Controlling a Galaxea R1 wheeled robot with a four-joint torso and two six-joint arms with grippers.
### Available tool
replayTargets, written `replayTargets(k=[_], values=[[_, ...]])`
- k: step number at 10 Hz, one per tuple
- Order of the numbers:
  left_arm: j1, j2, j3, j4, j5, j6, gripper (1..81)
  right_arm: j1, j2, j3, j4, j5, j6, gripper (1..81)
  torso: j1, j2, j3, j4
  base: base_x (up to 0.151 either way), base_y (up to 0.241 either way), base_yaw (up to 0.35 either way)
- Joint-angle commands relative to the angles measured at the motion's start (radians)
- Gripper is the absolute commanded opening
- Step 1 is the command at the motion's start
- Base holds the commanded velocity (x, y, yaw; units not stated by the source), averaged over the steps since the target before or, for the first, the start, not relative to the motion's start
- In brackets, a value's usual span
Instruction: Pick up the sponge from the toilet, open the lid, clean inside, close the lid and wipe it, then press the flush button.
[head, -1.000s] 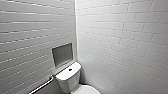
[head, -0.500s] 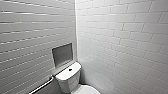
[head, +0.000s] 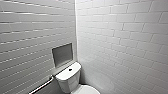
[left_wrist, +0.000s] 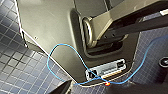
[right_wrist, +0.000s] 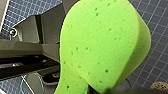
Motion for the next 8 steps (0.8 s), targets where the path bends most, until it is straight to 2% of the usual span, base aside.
replayTargets(k=[1,3,5,7,8], values=[[-0.074,0.002,-0.010,-0.006,0.058,0.008,81.1,0.067,0.013,-0.037,-0.003,-0.136,-0.017,1.0,0.000,0.000,0.000,0.000,0.000,0.000,0.000],[-0.074,-0.014,0.002,0.007,0.024,0.013,81.1,0.056,-0.022,0.034,-0.029,-0.138,-0.021,1.0,0.000,0.000,0.000,0.000,0.000,0.000,0.000],[-0.069,-0.033,0.030,0.024,-0.022,0.013,81.1,0.051,-0.143,0.266,-0.043,-0.126,-0.023,1.0,0.000,0.000,0.000,0.000,0.000,0.000,0.000],[-0.068,-0.095,0.160,0.038,-0.024,0.014,81.1,0.056,-0.235,0.443,-0.058,-0.122,-0.023,1.0,0.000,0.000,0.000,0.000,0.000,0.000,0.000],[-0.068,-0.144,0.249,0.043,-0.024,0.013,81.1,0.054,-0.238,0.454,-0.061,-0.122,-0.023,1.0,0.000,0.000,0.000,0.000,0.000,0.000,0.000]])
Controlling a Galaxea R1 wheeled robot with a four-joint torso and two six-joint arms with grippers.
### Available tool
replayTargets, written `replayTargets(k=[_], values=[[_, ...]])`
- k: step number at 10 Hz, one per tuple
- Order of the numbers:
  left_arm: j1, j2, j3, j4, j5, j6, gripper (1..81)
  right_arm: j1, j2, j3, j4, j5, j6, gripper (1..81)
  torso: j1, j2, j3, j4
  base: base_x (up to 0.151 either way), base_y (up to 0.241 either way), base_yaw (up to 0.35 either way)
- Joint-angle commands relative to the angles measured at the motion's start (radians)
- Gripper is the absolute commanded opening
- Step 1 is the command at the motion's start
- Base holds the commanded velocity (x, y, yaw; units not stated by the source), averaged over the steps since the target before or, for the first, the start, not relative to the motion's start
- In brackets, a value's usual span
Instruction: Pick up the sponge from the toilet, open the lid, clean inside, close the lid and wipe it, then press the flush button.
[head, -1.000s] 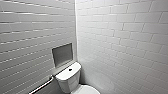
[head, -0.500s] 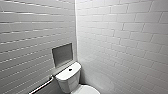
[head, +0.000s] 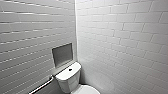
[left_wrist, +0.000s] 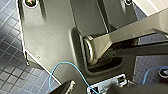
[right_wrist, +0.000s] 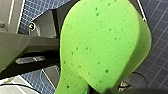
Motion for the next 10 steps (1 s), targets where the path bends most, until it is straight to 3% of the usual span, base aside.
replayTargets(k=[1,10], values=[[-0.035,-0.121,0.215,0.028,0.043,0.009,81.1,0.026,-0.133,0.222,-0.044,-0.050,-0.004,1.0,0.000,0.000,0.000,0.000,0.000,0.000,0.000],[-0.035,-0.135,0.235,0.029,0.030,0.009,81.1,0.014,-0.130,0.217,-0.049,-0.016,-0.005,1.0,0.000,0.000,0.000,0.000,0.000,0.000,0.000]])
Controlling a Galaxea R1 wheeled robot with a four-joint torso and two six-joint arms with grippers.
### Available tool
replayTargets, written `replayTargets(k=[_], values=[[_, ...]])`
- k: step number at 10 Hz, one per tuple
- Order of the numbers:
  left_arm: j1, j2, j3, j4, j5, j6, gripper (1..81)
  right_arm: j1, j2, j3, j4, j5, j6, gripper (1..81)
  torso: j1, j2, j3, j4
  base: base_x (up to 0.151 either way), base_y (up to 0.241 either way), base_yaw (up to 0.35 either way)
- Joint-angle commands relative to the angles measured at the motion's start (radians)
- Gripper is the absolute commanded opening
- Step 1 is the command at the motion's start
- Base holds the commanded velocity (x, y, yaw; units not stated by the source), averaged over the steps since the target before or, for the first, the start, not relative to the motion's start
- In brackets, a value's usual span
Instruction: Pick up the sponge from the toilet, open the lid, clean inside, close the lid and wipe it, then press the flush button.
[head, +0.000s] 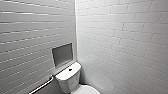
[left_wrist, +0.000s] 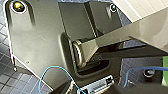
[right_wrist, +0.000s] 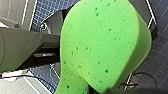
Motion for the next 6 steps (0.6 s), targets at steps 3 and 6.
replayTargets(k=[3,6], values=[[-0.035,-0.013,0.015,0.011,0.040,0.009,81.1,0.028,-0.014,0.015,-0.019,-0.054,-0.005,1.0,0.000,0.000,0.000,0.000,0.000,0.000,0.000],[-0.035,-0.014,0.014,0.012,0.039,0.009,81.1,0.030,-0.014,0.015,-0.019,-0.054,-0.005,1.0,0.000,0.000,0.000,0.000,0.023,0.000,0.000]])
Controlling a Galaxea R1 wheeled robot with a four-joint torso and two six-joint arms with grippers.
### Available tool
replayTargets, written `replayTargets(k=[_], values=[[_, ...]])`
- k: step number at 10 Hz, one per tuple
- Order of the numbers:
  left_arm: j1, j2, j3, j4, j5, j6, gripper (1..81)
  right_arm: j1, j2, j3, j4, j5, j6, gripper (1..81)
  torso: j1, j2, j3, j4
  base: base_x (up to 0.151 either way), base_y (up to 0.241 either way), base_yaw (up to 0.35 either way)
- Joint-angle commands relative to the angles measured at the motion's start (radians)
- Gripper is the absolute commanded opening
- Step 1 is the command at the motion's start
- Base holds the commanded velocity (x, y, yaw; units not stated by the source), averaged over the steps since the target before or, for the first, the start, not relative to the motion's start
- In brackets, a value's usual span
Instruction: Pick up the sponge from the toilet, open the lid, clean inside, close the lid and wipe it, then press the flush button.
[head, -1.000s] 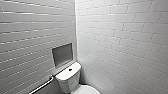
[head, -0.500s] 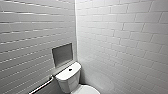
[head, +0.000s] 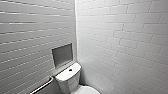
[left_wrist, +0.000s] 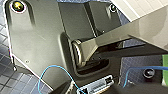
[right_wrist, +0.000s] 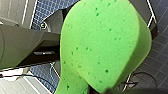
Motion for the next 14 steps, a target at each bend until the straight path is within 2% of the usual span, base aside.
replayTargets(k=[1,14], values=[[-0.041,-0.015,0.015,0.010,0.045,0.009,81.1,0.036,-0.014,0.015,-0.018,-0.053,-0.005,1.0,0.000,0.000,0.000,0.000,0.086,0.000,0.000],[-0.041,-0.013,0.017,0.010,0.040,0.009,81.1,0.032,-0.011,-0.002,-0.016,-0.051,-0.003,1.0,0.001,0.000,0.000,0.000,0.088,0.000,0.000]])
